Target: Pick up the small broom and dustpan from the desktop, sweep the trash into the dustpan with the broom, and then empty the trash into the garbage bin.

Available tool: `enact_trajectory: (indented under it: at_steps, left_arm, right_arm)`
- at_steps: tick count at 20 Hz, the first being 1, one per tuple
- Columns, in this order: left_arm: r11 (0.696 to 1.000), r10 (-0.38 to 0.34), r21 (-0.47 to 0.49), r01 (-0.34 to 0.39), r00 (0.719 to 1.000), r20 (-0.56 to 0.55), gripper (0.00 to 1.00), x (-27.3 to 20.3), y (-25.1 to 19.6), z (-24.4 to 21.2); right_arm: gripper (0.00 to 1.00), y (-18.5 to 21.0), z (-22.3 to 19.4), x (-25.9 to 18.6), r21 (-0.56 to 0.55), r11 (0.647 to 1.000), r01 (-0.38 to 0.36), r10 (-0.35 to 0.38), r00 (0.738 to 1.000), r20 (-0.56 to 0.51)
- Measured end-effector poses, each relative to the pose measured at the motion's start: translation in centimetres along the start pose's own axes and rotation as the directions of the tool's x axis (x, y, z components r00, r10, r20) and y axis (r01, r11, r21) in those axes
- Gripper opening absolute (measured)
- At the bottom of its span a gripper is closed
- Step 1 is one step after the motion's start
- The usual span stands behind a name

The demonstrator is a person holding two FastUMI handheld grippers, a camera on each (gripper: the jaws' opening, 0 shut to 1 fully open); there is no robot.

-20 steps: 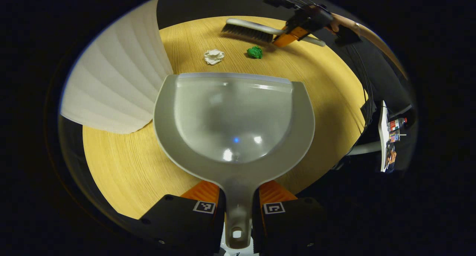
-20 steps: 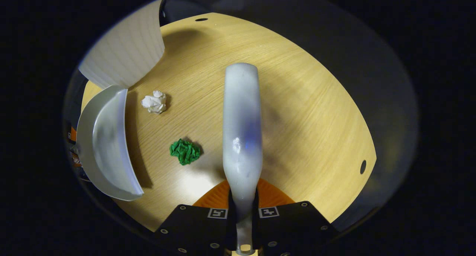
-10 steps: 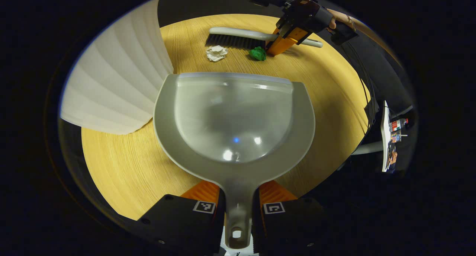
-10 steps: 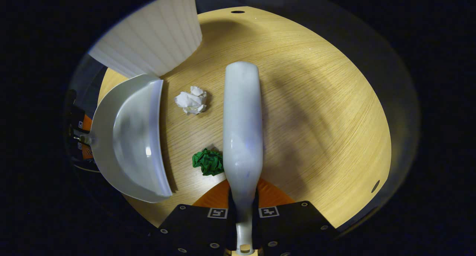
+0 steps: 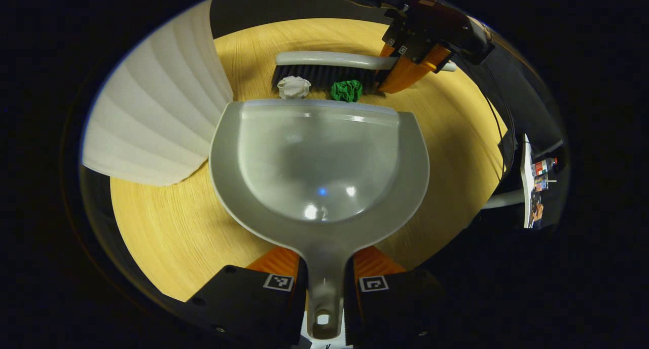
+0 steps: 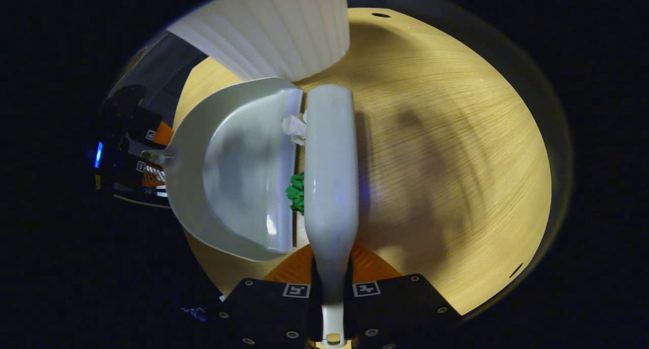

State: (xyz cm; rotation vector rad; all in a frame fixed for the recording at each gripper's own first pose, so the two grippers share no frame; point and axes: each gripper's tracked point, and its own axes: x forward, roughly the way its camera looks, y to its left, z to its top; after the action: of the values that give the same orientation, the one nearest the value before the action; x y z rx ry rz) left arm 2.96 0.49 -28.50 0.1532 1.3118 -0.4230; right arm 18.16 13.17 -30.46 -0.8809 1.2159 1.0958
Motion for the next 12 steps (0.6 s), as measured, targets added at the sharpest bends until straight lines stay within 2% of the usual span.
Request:
enact_trajectory:
  at_steps: [9,10,12]
  left_arm:
    - [1.0,-0.001,0.02,0.001,1.0,0.007,0.32,0.3,-0.1,2.2]
    - [1.0,-0.004,0.023,0.004,1.0,0.01,0.33,0.4,-0.3,2.4]
    - [1.0,-0.01,0.025,0.01,1.0,0.018,0.32,0.8,-0.7,2.8]
  right_arm:
    - [0.15,0.9,0.3,-0.3,-0.022,0.992,-0.122,0.122,0.992,-0.012]
    - [0.15,0.5,0.5,-0.8,-0.008,0.992,-0.127,0.127,0.992,0.005]
    - [0.15,-1.4,0.9,-1.1,0.045,0.996,-0.08,0.078,0.996,0.035]
